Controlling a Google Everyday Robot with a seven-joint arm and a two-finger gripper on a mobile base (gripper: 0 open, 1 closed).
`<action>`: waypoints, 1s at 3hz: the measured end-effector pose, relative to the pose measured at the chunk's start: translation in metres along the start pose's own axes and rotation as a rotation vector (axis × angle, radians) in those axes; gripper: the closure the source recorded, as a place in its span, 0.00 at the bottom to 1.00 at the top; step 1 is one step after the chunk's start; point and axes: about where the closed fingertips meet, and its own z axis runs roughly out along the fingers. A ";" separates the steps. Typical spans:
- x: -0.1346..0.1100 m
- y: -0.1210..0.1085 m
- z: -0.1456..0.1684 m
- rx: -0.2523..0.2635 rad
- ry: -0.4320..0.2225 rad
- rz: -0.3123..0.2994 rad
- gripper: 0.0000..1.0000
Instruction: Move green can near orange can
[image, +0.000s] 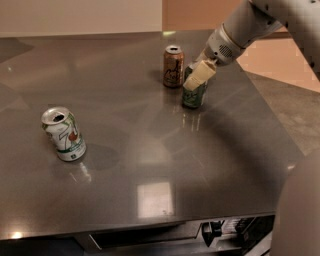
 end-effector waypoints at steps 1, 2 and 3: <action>0.001 -0.022 0.007 0.036 0.008 0.045 0.84; 0.001 -0.039 0.011 0.071 0.017 0.077 0.61; 0.003 -0.049 0.013 0.091 0.029 0.093 0.37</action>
Offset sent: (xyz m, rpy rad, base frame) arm 0.0593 -0.0156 -0.0031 -0.0322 -0.0293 -0.1706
